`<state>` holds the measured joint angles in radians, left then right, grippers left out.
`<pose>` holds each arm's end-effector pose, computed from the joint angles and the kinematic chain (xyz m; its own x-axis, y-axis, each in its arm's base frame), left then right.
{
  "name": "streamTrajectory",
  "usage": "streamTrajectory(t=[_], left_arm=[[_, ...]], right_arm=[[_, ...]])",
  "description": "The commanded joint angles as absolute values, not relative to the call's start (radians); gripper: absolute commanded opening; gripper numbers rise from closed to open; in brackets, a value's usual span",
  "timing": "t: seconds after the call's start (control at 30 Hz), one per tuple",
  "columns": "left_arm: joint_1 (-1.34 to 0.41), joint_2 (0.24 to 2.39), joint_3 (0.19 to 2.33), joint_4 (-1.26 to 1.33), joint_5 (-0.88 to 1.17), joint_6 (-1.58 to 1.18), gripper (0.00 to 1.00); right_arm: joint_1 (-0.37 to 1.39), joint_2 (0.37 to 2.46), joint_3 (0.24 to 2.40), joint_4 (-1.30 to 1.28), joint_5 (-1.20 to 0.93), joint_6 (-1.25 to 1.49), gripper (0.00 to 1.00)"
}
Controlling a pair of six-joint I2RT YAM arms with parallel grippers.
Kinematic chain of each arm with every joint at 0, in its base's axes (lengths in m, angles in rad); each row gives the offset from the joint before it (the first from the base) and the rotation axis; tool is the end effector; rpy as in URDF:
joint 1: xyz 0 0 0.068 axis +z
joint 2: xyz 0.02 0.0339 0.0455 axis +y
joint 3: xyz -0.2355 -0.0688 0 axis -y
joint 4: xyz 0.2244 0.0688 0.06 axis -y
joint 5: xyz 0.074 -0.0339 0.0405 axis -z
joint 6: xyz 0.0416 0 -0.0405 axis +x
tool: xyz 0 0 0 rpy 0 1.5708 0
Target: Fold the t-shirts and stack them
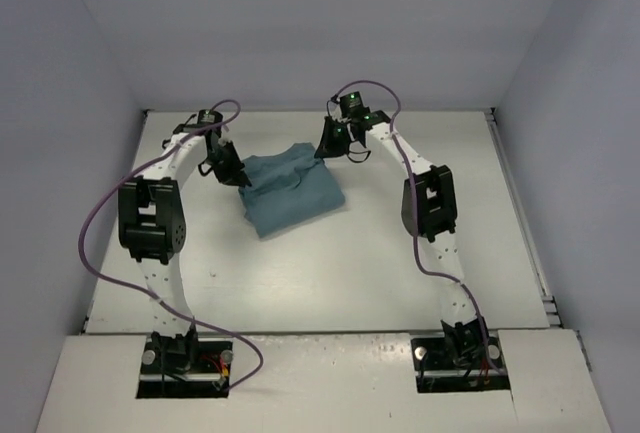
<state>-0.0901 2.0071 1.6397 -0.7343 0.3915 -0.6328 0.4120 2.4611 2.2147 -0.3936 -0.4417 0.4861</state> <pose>0.3983 -0.0519 0.2020 -0.8671 -0.4705 -0.1633 -0.3198 0.7773 -0.5418 0.4738 0.2265 0.1985 -0.7997 0.1114 -0.5899 -0.3422 0.7227 0.6004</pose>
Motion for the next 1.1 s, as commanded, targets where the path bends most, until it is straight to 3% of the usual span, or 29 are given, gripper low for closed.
streamTrajectory(t=[0.0, 0.33, 0.57, 0.67, 0.7, 0.77, 0.9, 1.07], left_arm=[[-0.081, 1.931, 1.717, -0.662, 0.414, -0.64, 0.0], [-0.066, 1.982, 1.736, -0.59, 0.394, -0.663, 0.0], [-0.017, 2.016, 1.741, -0.442, 0.366, -0.707, 0.01], [0.007, 2.058, 1.758, -0.368, 0.388, -0.731, 0.27], [0.033, 2.069, 1.764, -0.344, 0.396, -0.741, 0.37], [0.053, 2.071, 1.778, -0.323, 0.403, -0.737, 0.48], [0.06, 2.016, 1.818, -0.34, 0.38, -0.624, 0.52], [0.005, 1.899, 1.78, -0.422, 0.278, -0.503, 0.52]], right_arm=[[0.403, 2.467, 2.382, -0.367, -0.483, 0.451, 0.03], [0.403, 2.566, 2.529, -0.292, -0.497, 0.449, 0.07], [0.407, 2.597, 2.466, -0.001, -0.508, 0.518, 0.21], [0.408, 2.635, 2.496, 0.078, -0.495, 0.533, 0.45], [0.407, 2.641, 2.502, 0.097, -0.491, 0.532, 0.49], [0.404, 2.629, 2.5, 0.108, -0.481, 0.502, 0.51], [0.398, 2.51, 2.396, 0.108, -0.437, 0.379, 0.56], [0.397, 2.287, 2.115, 0.103, -0.404, 0.248, 0.57]])
